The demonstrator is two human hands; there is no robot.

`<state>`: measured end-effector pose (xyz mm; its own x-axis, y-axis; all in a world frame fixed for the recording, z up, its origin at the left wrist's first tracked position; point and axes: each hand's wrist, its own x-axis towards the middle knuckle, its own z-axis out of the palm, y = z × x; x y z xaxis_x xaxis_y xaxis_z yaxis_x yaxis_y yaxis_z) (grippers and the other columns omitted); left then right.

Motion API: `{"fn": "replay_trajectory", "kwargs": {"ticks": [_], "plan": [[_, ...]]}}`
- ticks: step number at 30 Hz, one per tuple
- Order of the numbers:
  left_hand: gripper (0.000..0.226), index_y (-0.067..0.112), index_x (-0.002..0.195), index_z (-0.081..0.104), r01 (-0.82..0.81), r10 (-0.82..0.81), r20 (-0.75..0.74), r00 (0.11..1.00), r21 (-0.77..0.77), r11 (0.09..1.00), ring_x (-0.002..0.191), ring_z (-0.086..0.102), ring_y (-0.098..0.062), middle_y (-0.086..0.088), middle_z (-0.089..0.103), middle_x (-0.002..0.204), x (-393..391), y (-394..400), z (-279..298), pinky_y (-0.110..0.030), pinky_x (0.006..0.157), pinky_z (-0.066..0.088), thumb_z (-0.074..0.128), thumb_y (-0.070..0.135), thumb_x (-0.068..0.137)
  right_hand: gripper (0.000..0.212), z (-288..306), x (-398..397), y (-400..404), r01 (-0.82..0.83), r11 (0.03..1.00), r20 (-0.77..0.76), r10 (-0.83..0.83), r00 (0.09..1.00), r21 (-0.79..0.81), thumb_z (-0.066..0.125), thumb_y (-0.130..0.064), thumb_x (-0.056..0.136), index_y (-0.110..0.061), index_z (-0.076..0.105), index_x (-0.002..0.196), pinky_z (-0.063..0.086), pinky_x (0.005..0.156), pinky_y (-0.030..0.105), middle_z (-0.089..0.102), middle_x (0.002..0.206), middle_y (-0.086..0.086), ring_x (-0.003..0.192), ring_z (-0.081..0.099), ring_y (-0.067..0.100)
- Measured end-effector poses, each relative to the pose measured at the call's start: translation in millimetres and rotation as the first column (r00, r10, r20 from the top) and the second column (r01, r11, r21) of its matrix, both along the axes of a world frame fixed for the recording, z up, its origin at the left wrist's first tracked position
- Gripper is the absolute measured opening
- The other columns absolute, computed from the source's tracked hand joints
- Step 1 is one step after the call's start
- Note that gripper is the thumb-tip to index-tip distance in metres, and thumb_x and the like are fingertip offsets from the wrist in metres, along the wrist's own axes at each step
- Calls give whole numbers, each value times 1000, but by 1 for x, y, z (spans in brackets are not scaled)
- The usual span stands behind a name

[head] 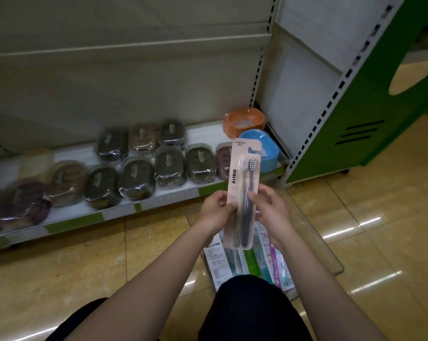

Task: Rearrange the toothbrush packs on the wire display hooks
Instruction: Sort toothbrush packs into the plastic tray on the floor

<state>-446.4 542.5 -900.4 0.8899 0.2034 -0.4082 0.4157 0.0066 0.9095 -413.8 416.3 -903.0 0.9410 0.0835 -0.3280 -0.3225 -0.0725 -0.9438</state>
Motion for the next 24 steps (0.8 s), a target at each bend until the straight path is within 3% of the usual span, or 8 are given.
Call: {"fn": "replay_trajectory", "kwargs": {"ticks": [7,11,17,20,24], "plan": [[10,14,97,59,7,-4,55,998,-54,998,88,61,-20,-10,67,101,6,11,29,-32,79,50,54,6,93,28,27,11,11,-3,997,22,1,1000,72,60,-14,90,-14,60,118,55,76,37,71,103,9,92,69,25],[10,9,100,57,7,0,81,997,-83,996,79,61,-20,-15,66,98,13,18,36,-28,70,50,54,4,93,23,43,16,15,-34,993,54,29,998,110,59,-10,90,-10,60,112,56,68,33,71,93,8,77,69,19],[9,7,98,57,-6,13,59,998,-107,994,68,57,-15,-6,63,81,17,23,64,-24,60,46,54,1,91,16,72,19,19,-37,993,38,33,999,115,61,-10,89,-18,61,103,55,76,42,72,94,8,80,68,22],[9,14,89,58,-21,20,-11,1000,-97,995,71,57,-17,-1,63,78,10,22,90,-30,68,45,55,6,91,19,98,12,16,-42,997,21,41,999,61,61,-12,89,-18,62,107,56,75,40,73,92,4,83,70,22],[17,18,83,61,-39,36,-46,998,-64,997,78,58,-19,-2,64,81,3,18,138,-35,76,47,54,5,90,17,148,0,10,-51,997,11,51,999,64,61,-10,89,-25,63,97,55,75,35,73,85,-4,86,69,18]]}}
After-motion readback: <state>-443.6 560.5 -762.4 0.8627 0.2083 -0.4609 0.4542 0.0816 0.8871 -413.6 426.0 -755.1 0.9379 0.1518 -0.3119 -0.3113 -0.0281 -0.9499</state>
